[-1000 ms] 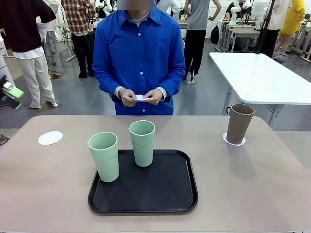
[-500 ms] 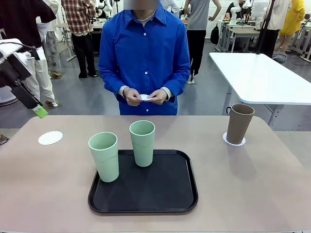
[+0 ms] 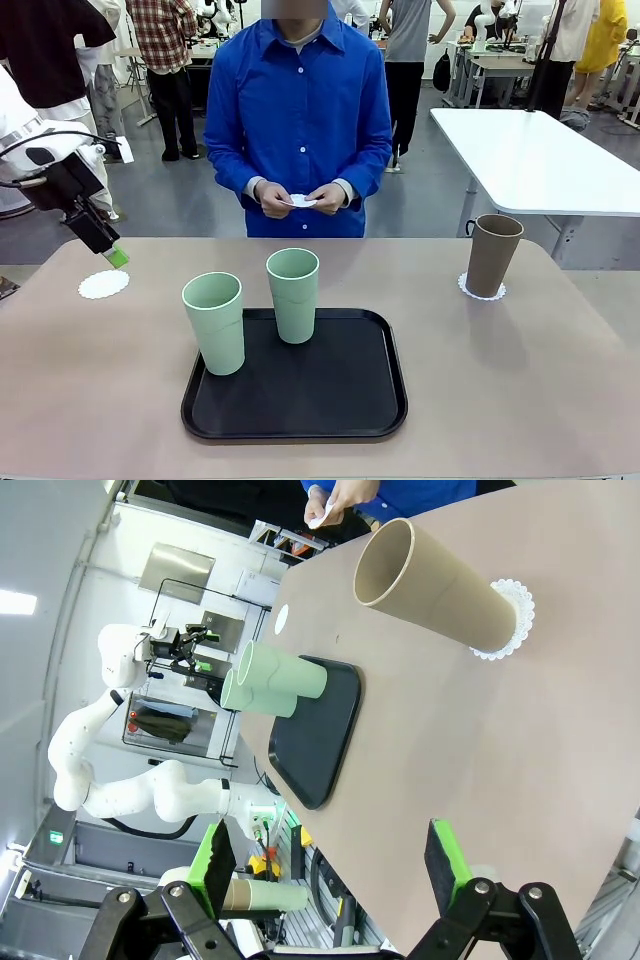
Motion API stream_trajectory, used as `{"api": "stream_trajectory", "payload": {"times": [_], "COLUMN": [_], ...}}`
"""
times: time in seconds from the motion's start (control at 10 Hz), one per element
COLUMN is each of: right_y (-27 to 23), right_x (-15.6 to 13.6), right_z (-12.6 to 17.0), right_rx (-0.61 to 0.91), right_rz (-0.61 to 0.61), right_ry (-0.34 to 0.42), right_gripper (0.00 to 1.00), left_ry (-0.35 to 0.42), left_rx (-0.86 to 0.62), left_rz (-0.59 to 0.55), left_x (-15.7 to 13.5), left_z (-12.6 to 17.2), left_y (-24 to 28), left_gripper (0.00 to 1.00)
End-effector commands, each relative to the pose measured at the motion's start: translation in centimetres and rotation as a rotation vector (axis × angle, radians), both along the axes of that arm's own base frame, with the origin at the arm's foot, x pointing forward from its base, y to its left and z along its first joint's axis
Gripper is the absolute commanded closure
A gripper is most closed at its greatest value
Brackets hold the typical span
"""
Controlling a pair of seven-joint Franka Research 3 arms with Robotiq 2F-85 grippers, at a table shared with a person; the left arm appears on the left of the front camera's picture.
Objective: Place coasters on the table and set cups on them.
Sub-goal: Take one Reusable plastic cup from the Flat Tray and place it on a coaster set by the human.
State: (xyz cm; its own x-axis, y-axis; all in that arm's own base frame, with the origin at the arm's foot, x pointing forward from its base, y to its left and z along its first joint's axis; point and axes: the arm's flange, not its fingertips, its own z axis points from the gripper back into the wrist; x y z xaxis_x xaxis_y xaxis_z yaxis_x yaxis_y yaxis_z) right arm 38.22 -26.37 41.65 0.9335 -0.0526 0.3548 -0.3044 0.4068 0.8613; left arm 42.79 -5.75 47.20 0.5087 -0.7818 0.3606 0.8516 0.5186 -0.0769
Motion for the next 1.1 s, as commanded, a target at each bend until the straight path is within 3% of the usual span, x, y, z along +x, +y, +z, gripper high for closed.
{"api": "stream_trajectory", "payload": {"times": [0.0, 0.6, 0.8, 1.0], "right_y": [-0.1, -0.1, -0.1, -0.1], "right_x": [-0.2, -0.2, -0.2, -0.2], "right_z": [0.2, 0.2, 0.2, 0.2], "right_rx": [-0.015, -0.015, -0.015, -0.015], "right_rz": [-0.001, -0.001, -0.001, -0.001], "right_ry": [0.008, 0.008, 0.008, 0.008], "right_gripper": [0.00, 0.00, 0.00, 0.00], "left_ry": [-0.012, -0.014, -0.006, -0.063], "left_rx": [0.000, -0.003, -0.147, -0.288], "left_rz": [-0.002, -0.002, -0.089, -0.161], "left_x": [-0.3, -0.1, 3.2, 4.0], "left_z": [0.8, 0.7, -0.9, -3.0], "left_y": [-0.1, -0.1, 2.7, 4.6], "left_gripper": [0.00, 0.00, 0.00, 0.00]}}
